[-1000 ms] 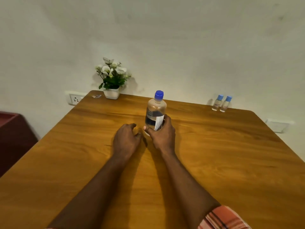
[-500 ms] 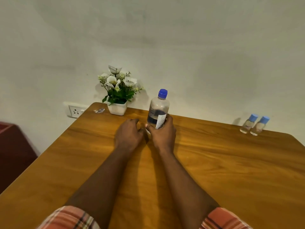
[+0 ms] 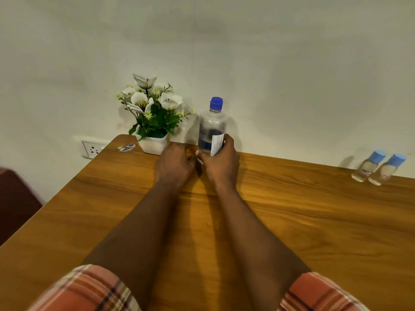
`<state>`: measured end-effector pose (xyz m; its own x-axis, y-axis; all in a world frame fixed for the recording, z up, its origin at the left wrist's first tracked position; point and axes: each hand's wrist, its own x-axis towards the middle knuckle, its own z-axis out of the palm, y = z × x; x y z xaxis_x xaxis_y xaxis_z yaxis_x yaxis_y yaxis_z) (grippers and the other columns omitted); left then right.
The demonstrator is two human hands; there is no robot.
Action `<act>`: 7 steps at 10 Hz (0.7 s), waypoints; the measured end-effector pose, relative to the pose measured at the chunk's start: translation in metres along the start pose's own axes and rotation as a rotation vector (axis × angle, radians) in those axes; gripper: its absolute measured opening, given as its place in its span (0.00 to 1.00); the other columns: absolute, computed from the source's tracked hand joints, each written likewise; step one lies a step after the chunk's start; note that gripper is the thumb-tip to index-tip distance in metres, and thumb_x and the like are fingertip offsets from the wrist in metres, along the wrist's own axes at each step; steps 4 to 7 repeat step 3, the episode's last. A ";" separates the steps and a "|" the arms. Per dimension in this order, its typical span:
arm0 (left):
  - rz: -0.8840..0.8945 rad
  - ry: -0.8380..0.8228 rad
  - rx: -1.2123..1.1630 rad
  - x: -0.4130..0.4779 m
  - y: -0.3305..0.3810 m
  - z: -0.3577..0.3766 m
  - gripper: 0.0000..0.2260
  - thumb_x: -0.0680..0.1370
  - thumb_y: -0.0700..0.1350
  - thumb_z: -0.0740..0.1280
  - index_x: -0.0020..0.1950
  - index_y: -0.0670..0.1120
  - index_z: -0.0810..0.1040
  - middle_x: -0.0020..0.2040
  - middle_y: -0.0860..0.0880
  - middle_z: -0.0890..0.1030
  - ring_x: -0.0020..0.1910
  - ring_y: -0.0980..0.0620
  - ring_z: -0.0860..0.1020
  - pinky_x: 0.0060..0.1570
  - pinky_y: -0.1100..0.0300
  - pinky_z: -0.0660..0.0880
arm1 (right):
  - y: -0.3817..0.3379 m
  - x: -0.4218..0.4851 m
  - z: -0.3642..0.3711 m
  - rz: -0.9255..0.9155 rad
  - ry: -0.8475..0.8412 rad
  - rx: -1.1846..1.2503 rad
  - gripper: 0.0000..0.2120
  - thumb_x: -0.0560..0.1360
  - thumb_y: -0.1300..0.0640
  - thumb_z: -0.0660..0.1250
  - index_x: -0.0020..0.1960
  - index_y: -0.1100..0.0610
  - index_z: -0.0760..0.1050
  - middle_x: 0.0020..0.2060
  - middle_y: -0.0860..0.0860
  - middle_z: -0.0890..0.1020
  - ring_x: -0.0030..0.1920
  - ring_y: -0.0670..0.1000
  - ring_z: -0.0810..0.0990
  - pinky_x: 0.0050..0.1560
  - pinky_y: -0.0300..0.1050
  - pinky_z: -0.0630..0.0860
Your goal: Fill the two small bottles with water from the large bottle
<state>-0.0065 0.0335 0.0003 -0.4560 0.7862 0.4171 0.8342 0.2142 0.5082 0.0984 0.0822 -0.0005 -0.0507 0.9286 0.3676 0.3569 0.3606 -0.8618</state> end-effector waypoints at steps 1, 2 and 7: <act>0.019 0.019 0.013 -0.001 0.001 0.001 0.09 0.74 0.49 0.67 0.50 0.45 0.79 0.49 0.43 0.81 0.48 0.44 0.78 0.40 0.57 0.70 | 0.002 0.001 0.001 -0.004 -0.004 0.000 0.33 0.62 0.50 0.80 0.63 0.53 0.70 0.57 0.50 0.80 0.55 0.53 0.79 0.53 0.52 0.79; 0.021 0.007 0.010 -0.003 0.001 0.000 0.09 0.75 0.49 0.67 0.48 0.45 0.79 0.48 0.43 0.80 0.46 0.45 0.78 0.39 0.57 0.69 | 0.003 0.002 0.000 -0.004 -0.011 0.000 0.35 0.62 0.50 0.81 0.64 0.53 0.69 0.58 0.50 0.80 0.57 0.53 0.79 0.54 0.53 0.79; 0.021 0.010 0.017 -0.007 0.000 0.000 0.09 0.75 0.48 0.67 0.51 0.45 0.79 0.50 0.43 0.81 0.48 0.45 0.78 0.40 0.55 0.72 | 0.004 0.001 0.001 0.045 -0.021 0.007 0.41 0.59 0.47 0.81 0.67 0.54 0.66 0.59 0.52 0.79 0.59 0.55 0.78 0.55 0.55 0.79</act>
